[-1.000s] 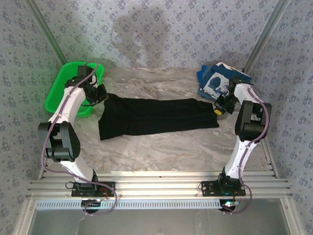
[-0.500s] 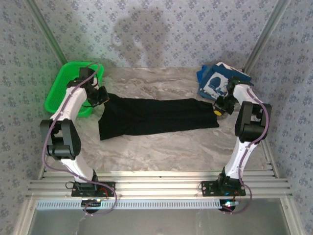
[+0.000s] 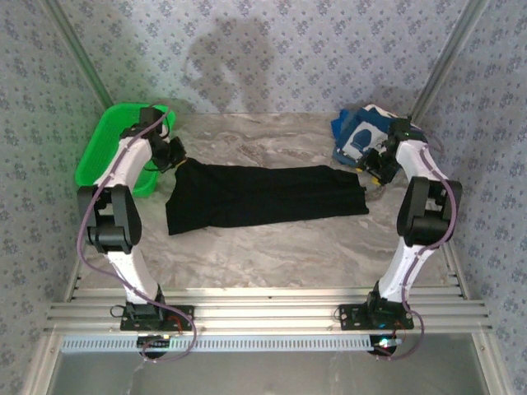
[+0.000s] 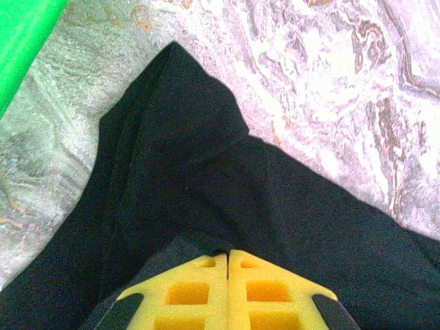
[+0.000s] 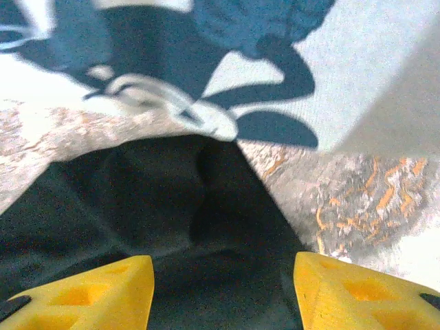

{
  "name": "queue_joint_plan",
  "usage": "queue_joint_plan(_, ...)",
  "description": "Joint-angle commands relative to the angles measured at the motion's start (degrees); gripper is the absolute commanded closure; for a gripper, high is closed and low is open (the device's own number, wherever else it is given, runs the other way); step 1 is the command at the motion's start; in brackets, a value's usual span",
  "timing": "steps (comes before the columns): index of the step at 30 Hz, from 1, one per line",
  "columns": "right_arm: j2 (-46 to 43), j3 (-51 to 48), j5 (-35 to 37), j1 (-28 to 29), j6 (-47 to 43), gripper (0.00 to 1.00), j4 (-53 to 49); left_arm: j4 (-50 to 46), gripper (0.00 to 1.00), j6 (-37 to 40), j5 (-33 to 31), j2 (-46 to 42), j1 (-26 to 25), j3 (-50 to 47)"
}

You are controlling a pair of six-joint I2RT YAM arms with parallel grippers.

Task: Fold and stack the t-shirts

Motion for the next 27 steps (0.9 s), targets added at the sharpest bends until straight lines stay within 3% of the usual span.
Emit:
queue_joint_plan(1,-7.28,-4.72,-3.39,-0.15,-1.93,0.42,2.42,0.21,1.00,-2.78,0.63,2.10,-0.19,3.99)
queue_joint_plan(4,-9.70,-8.79,-8.97,0.81,-2.21,0.50,1.54,-0.97,0.99,-4.28,0.29,3.71,-0.19,5.57)
queue_joint_plan(5,-9.91,-10.07,-9.34,1.52,-2.79,0.54,0.65,-1.51,0.95,-4.80,0.14,4.26,-0.16,6.05)
queue_joint_plan(9,-11.14,-16.45,-9.73,4.49,-2.34,0.73,1.76,-1.26,0.58,-6.48,-0.80,4.73,-0.15,5.76)
queue_joint_plan(12,-10.01,-20.68,-9.92,5.93,-0.04,0.83,5.06,0.11,0.43,-8.15,-0.65,2.60,-0.09,5.41)
queue_joint_plan(13,-9.09,-20.82,-9.59,6.40,0.41,0.84,5.59,0.40,0.30,-8.72,-0.57,1.31,-0.20,5.51)
queue_joint_plan(20,-0.53,-13.87,-5.51,7.17,3.92,0.87,9.50,0.33,0.22,-8.59,-1.16,-11.01,-4.48,5.51)
queue_joint_plan(27,7.71,-3.67,-2.29,6.80,5.68,0.84,9.78,1.41,0.22,-7.88,-2.21,-24.60,-10.38,-7.58)
